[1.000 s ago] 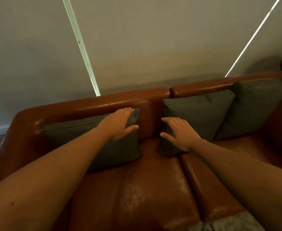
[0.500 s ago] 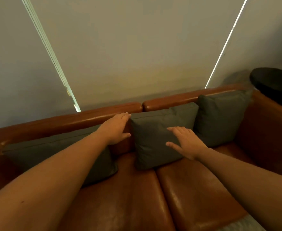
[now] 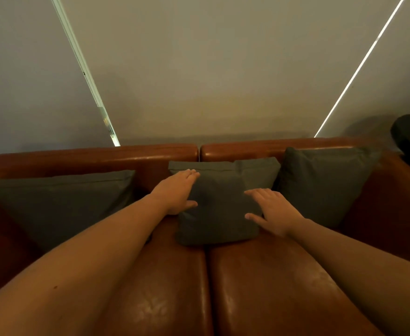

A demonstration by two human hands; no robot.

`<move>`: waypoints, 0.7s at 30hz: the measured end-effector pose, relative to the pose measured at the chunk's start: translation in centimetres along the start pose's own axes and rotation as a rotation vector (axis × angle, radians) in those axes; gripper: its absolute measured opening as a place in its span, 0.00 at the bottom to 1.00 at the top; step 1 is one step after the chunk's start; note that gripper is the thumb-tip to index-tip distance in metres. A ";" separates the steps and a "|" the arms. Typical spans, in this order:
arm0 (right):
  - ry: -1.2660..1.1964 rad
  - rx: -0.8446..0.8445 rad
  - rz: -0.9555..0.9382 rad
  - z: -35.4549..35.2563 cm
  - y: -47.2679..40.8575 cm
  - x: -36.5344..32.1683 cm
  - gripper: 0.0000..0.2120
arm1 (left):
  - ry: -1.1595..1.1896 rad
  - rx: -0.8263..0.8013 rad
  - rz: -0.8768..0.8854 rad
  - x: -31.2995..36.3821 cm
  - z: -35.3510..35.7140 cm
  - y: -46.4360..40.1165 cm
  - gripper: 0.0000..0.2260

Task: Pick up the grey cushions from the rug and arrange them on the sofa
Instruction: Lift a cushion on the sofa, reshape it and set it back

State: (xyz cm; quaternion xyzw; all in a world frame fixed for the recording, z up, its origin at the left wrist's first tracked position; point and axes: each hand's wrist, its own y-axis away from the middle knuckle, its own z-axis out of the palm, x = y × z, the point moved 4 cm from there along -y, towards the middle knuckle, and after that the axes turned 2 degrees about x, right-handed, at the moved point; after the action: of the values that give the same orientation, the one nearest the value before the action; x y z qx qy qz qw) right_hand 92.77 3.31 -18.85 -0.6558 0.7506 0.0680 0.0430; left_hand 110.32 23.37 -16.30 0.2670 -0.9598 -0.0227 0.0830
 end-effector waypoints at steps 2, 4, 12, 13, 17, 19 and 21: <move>0.003 -0.018 -0.019 0.6 -0.7 0.6 0.32 | -0.005 -0.013 0.004 0.1 0.5 -1.2 0.42; -0.002 -0.034 -0.032 1.3 -1.6 0.8 0.32 | -0.006 -0.027 0.007 -0.1 1.0 -2.6 0.42; -0.025 -0.048 -0.013 3.0 -5.3 3.5 0.31 | 0.015 -0.071 0.033 -1.4 2.0 -9.9 0.45; -0.030 -0.055 -0.013 3.1 -5.6 3.6 0.31 | 0.004 -0.078 0.031 -1.6 2.2 -10.5 0.45; -0.033 -0.071 -0.046 3.9 -7.3 5.2 0.31 | -0.013 -0.189 -0.069 -2.8 5.0 -12.7 0.51; -0.020 -0.070 -0.056 3.6 -8.7 6.8 0.31 | -0.023 -0.243 -0.124 -3.6 6.6 -13.3 0.54; -0.003 -0.067 -0.051 3.3 -10.1 8.5 0.33 | -0.085 -0.216 -0.153 -3.8 7.7 -13.7 0.55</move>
State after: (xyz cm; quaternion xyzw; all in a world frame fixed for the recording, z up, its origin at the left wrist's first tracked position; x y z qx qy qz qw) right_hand 101.49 -5.84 -23.85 -0.6756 0.7310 0.0931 0.0239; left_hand 119.15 13.62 -25.62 0.3276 -0.9314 -0.1432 0.0688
